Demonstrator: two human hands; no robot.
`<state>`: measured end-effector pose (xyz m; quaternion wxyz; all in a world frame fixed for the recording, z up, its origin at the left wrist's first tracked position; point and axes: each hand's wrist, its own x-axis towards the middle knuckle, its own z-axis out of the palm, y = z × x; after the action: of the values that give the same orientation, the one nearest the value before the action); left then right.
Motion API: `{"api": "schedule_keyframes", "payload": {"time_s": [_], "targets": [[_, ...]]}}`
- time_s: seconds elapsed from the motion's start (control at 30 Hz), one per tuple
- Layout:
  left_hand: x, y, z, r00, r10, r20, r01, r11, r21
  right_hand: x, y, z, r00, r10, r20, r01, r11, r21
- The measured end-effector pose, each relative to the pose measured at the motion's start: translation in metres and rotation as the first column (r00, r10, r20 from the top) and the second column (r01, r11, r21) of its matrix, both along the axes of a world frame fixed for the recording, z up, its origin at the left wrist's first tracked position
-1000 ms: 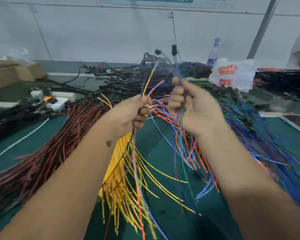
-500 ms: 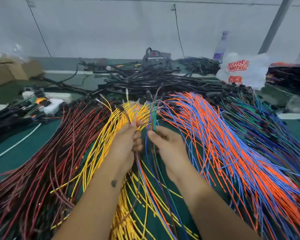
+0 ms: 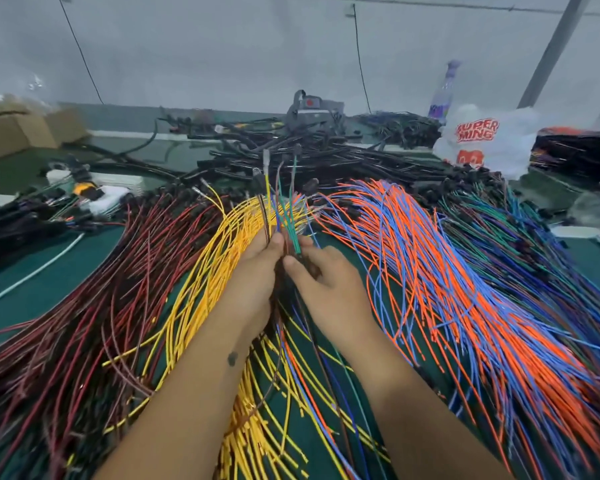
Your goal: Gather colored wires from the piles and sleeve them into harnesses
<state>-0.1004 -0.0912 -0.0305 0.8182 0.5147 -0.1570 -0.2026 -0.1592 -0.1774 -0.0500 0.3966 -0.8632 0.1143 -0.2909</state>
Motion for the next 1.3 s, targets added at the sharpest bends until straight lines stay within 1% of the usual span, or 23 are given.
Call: {"api": "schedule_keyframes", "payload": {"time_s": [0.07, 0.1, 0.13, 0.17, 0.2, 0.23, 0.27, 0.3, 0.33, 0.37, 0.43, 0.47, 0.53, 0.63, 0.7, 0.77, 0.8, 0.9, 1.0, 1.07, 1.13, 1.23, 1.3], "targets": [[0.001, 0.001, 0.001, 0.999, -0.034, -0.033, 0.030, 0.995, -0.091, -0.002, 0.001, -0.001, 0.998, -0.010, -0.067, -0.003, 0.982, -0.189], [0.002, 0.002, 0.002, 0.997, -0.044, -0.057, 0.036, 0.991, -0.131, -0.002, 0.002, -0.002, 0.996, -0.008, -0.093, -0.013, 0.975, -0.223], [0.002, 0.003, 0.003, 0.995, -0.044, -0.087, 0.030, 0.987, -0.159, -0.002, 0.003, -0.003, 0.993, 0.005, -0.121, -0.032, 0.975, -0.220], [0.004, 0.004, 0.003, 0.993, -0.025, -0.111, 0.007, 0.987, -0.161, -0.003, 0.006, -0.002, 0.988, 0.030, -0.151, -0.056, 0.984, -0.171], [0.005, 0.004, 0.002, 0.994, 0.016, -0.109, -0.030, 0.991, -0.130, -0.003, 0.008, -0.001, 0.984, 0.068, -0.167, -0.078, 0.995, -0.055], [0.006, 0.004, 0.000, 0.995, 0.064, -0.080, -0.070, 0.995, -0.074, -0.003, 0.011, 0.001, 0.984, 0.107, -0.140, -0.091, 0.989, 0.117], [0.007, 0.004, 0.000, 0.995, 0.097, -0.034, -0.097, 0.995, -0.013, -0.002, 0.011, 0.003, 0.991, 0.112, -0.070, -0.087, 0.952, 0.294], [0.006, 0.004, 0.000, 0.995, 0.101, 0.006, -0.101, 0.994, 0.030, -0.001, 0.010, 0.004, 0.997, 0.082, 0.005, -0.076, 0.898, 0.433], [0.006, 0.004, 0.000, 0.997, 0.071, 0.026, -0.073, 0.996, 0.052, 0.000, 0.008, 0.006, 0.997, 0.045, 0.063, -0.072, 0.850, 0.522], [0.004, 0.004, 0.000, 1.000, 0.008, 0.018, -0.009, 0.998, 0.060, 0.001, 0.005, 0.007, 0.994, 0.021, 0.103, -0.077, 0.811, 0.579], [0.000, 0.003, 0.000, 0.989, -0.146, -0.006, 0.146, 0.984, 0.099, 0.001, -0.002, 0.009, 0.989, 0.012, 0.150, -0.108, 0.751, 0.652], [-0.002, 0.002, 0.000, 0.978, -0.208, 0.010, 0.204, 0.966, 0.157, 0.002, -0.006, 0.010, 0.986, 0.000, 0.165, -0.112, 0.730, 0.675], [-0.006, -0.001, -0.003, 0.955, -0.291, 0.060, 0.263, 0.922, 0.284, 0.002, -0.013, 0.012, 0.982, -0.072, 0.175, -0.070, 0.719, 0.692], [-0.008, -0.003, -0.004, 0.939, -0.327, 0.102, 0.271, 0.891, 0.364, 0.002, -0.020, 0.011, 0.969, -0.144, 0.201, -0.033, 0.730, 0.682], [-0.008, -0.002, -0.003, 0.952, -0.299, 0.060, 0.260, 0.899, 0.352, 0.000, -0.020, 0.010, 0.966, -0.125, 0.226, -0.069, 0.717, 0.693], [-0.007, -0.003, -0.004, 0.971, -0.237, 0.037, 0.210, 0.914, 0.347, -0.001, -0.020, 0.009, 0.967, -0.096, 0.235, -0.099, 0.707, 0.700], [-0.007, -0.003, -0.005, 0.976, -0.212, 0.055, 0.179, 0.917, 0.355, 0.000, -0.020, 0.009, 0.969, -0.084, 0.231, -0.104, 0.711, 0.696], [-0.008, -0.003, -0.007, 0.969, -0.182, 0.168, 0.110, 0.923, 0.368, 0.002, -0.018, 0.007, 0.973, -0.102, 0.207, -0.068, 0.729, 0.681], [-0.006, -0.003, -0.009, 0.947, -0.122, 0.297, -0.019, 0.902, 0.431, 0.005, -0.015, 0.004, 0.973, -0.119, 0.199, -0.058, 0.705, 0.707], [-0.006, -0.002, -0.010, 0.913, -0.096, 0.397, -0.104, 0.886, 0.452, 0.007, -0.012, 0.002, 0.974, -0.125, 0.187, -0.047, 0.698, 0.714], [-0.007, -0.001, -0.010, 0.855, -0.083, 0.512, -0.196, 0.863, 0.465, 0.007, -0.012, 0.003, 0.974, -0.139, 0.177, -0.033, 0.690, 0.723], [-0.009, -0.001, -0.010, 0.774, -0.034, 0.632, -0.311, 0.849, 0.427, 0.005, -0.015, 0.006, 0.978, -0.091, 0.187, -0.080, 0.666, 0.742], [-0.007, -0.003, -0.012, 0.727, -0.022, 0.686, -0.366, 0.833, 0.414, 0.003, -0.016, 0.007, 0.978, -0.061, 0.199, -0.109, 0.664, 0.740]]}}
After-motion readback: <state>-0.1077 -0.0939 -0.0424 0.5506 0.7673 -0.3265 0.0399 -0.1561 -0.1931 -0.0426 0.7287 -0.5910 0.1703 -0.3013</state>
